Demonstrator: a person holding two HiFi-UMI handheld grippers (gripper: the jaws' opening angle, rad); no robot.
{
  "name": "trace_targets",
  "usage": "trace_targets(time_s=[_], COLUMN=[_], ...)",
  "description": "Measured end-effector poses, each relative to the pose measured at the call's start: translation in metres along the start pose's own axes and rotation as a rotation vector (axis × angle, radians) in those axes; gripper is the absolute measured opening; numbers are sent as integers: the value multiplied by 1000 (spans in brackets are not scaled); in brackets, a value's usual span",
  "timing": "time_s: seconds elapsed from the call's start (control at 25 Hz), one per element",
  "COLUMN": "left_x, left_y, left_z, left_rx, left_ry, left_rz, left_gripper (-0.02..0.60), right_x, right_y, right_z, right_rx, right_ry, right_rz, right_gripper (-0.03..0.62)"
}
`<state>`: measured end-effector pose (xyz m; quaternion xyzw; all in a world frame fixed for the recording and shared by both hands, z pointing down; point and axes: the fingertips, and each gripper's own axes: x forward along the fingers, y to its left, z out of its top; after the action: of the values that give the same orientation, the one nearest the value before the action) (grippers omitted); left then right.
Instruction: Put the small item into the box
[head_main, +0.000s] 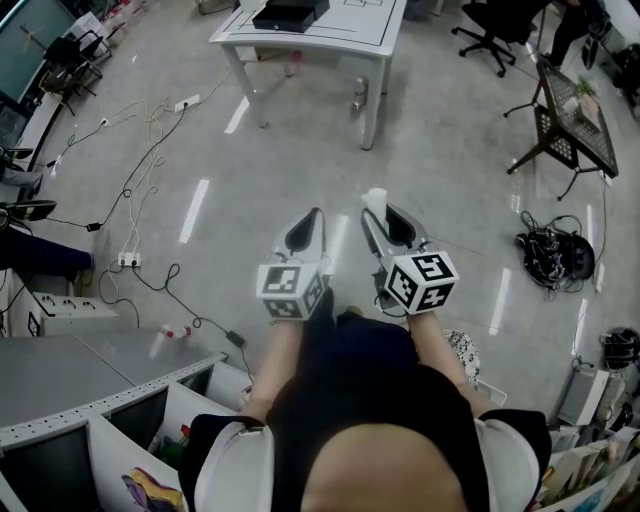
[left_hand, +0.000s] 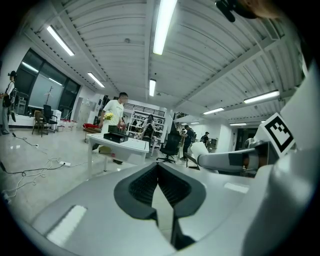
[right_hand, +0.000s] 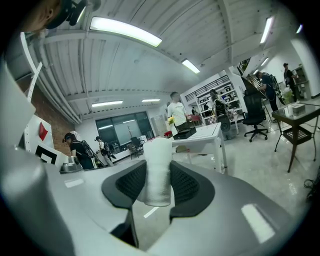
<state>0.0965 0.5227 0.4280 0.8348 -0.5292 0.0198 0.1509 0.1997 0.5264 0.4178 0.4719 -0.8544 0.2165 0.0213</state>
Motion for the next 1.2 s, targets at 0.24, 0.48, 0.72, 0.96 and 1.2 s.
trace_targets(time_s=[0.24,0.48,0.72,0.96,1.2], left_x=[26,56,83,106,124], left_y=[18,61,109,137,158], left_z=[11,29,43,49,59], left_rx=[20,16,8,-1,2], left_ry=[5,-8,-8,3,8], left_rz=[-26,-13,19,24,18], left_gripper=[11,11,11,11,11], right_x=[27,74,125,162,191], right_y=[-2,-8,-13,-17,-19], right_z=[7,16,27,36,44], right_rx=[-5,-1,-11,-18,-24], right_ry=[5,29,43,51,59], right_rz=[-3,-15,-20,-25,-34], right_gripper=[147,147,147,149,147])
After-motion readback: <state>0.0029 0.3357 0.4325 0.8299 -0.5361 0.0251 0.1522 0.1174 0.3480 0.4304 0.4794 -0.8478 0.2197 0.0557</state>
